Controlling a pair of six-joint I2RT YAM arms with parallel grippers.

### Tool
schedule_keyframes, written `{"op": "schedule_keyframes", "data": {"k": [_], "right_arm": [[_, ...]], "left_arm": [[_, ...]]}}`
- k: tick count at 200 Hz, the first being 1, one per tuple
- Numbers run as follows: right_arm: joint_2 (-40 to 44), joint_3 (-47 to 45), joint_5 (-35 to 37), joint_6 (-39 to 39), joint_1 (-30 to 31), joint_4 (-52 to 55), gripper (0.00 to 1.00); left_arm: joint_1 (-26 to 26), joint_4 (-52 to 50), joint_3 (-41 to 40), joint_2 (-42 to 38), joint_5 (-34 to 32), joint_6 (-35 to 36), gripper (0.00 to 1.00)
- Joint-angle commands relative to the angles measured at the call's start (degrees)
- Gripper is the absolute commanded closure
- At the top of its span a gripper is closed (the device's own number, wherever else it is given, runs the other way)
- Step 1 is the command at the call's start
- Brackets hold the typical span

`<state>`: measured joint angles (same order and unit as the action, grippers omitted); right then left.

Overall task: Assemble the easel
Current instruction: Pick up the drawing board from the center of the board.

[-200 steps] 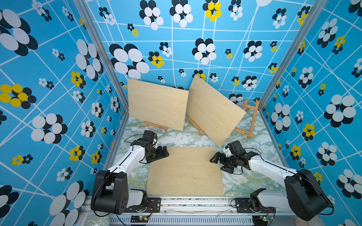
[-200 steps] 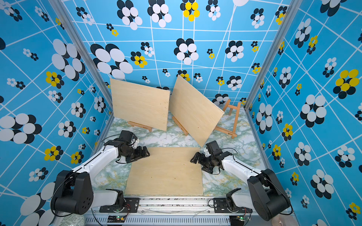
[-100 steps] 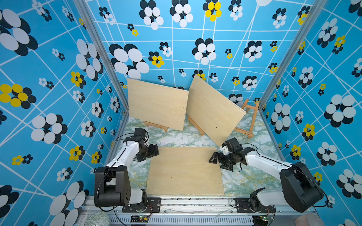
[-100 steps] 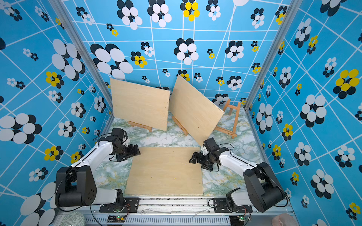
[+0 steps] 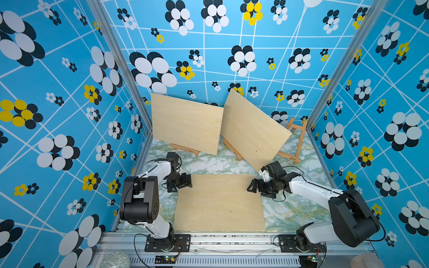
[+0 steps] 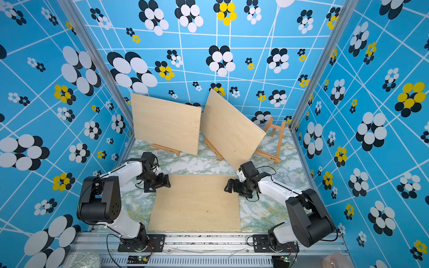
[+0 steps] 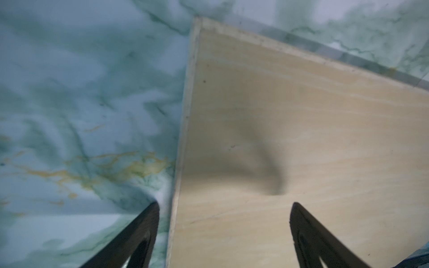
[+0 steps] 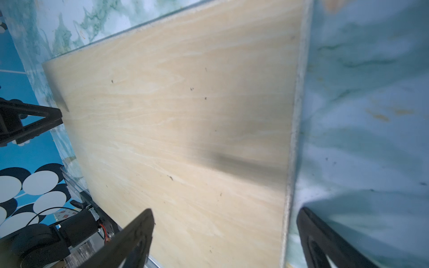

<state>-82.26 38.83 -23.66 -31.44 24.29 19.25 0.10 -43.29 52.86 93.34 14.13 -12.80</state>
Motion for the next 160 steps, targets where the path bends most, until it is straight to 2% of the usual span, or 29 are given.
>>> {"op": "schedule_keyframes", "data": {"k": [1, 46, 81, 118, 160], "right_arm": [[-4.45, -4.95, -0.04, 1.51, -1.22, -2.32, 0.01], [-5.64, -7.19, -10.93, 0.62, -2.28, -10.32, 0.01], [-1.49, -8.77, -15.92, 0.53, -2.32, -11.28, 0.0], [4.26, -11.59, -19.33, -2.08, -2.23, -14.64, 0.01], [11.25, -13.32, -19.86, -4.42, -2.28, -15.62, 0.01]], "left_arm": [[-0.45, 2.35, -0.74, 3.0, 5.1, 0.41, 0.12], [-1.25, 3.2, -0.54, 5.3, 10.69, 0.92, 0.14], [-1.15, 4.21, -0.75, 5.98, 14.42, 0.82, 0.14], [-1.02, 4.83, -0.87, 6.32, 16.44, 0.84, 0.15], [-0.89, 6.03, -1.33, 6.2, 19.39, 0.6, 0.15]]}}
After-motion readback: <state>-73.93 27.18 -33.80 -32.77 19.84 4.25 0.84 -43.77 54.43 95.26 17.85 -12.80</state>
